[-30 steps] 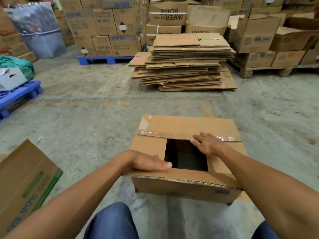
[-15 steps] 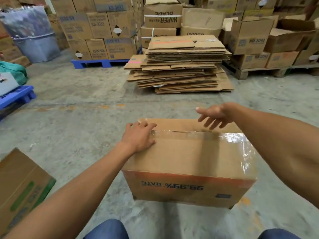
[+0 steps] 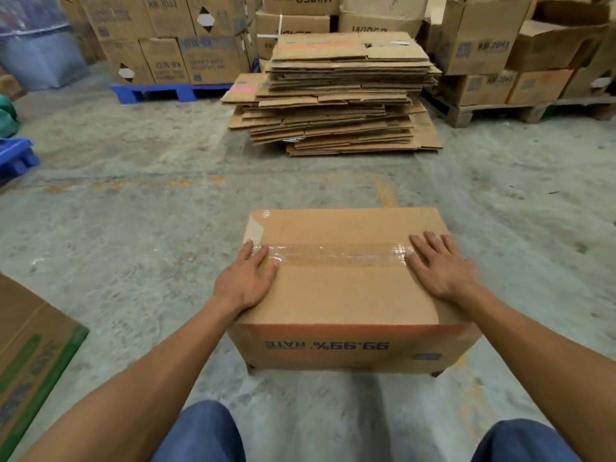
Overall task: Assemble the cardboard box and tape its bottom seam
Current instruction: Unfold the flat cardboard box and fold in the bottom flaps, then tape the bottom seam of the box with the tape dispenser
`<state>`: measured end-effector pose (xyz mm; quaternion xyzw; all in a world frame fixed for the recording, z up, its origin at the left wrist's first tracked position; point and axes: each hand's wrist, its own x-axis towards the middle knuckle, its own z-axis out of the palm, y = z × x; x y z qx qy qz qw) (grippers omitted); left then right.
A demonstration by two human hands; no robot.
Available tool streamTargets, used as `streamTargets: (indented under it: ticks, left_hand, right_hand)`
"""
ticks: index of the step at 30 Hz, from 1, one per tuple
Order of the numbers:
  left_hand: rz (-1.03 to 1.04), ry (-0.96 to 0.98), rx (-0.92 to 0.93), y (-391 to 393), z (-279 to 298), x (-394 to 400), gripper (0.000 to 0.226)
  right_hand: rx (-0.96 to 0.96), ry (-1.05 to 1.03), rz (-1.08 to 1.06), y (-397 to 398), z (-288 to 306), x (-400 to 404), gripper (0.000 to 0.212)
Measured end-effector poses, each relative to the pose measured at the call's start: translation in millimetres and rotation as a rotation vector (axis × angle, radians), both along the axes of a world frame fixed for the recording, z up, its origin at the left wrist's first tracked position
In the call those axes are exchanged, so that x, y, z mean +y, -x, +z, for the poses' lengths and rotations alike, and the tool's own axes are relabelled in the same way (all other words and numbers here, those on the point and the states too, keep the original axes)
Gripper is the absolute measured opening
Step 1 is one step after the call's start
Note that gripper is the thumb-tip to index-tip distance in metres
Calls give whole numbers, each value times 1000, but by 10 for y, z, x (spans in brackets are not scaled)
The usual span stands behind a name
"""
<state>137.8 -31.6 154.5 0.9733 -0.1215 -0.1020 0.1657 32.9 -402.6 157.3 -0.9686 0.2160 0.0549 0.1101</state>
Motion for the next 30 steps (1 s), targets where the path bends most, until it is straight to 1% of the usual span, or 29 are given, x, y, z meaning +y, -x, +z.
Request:
streamTargets:
  ticks: [2,5,8,15,17,20,22,25,28,30]
  left_hand:
    - [-2,-12,-18,144,-23,-9,67]
    - [40,-13,-32,191,0,72,68]
    - [62,-30,-33,164,40,190,67]
    - [36,-89,-22,374,28,298,68]
    - [37,-100,-9,415,4,252,68]
    - [45,-260,-58,467,-61,139,70]
    - [-30,-308,-122,449,-71,103,72]
    - [-174,-246,-153,338,-81,102,72]
    - [-195,-233,-172,218,-124,88,75]
    - [-177,-241,-197,173,-166,52,72]
  right_hand:
    - [5,-19,-26,20,19,12,67]
    - [27,-47,-77,45,87,252,65]
    - [-29,-60,-129,156,67,506,64]
    - [-19,-42,-113,316,120,556,56]
    - [-7,4,-134,267,95,637,57]
    - [12,38,-97,136,59,873,60]
    - [-34,42,68,98,60,1107,57]
    - [-200,28,471,138,86,1518,50]
    - [-459,-14,830,244,103,1947,42]
    - [-667,-134,1005,456,16,2212,29]
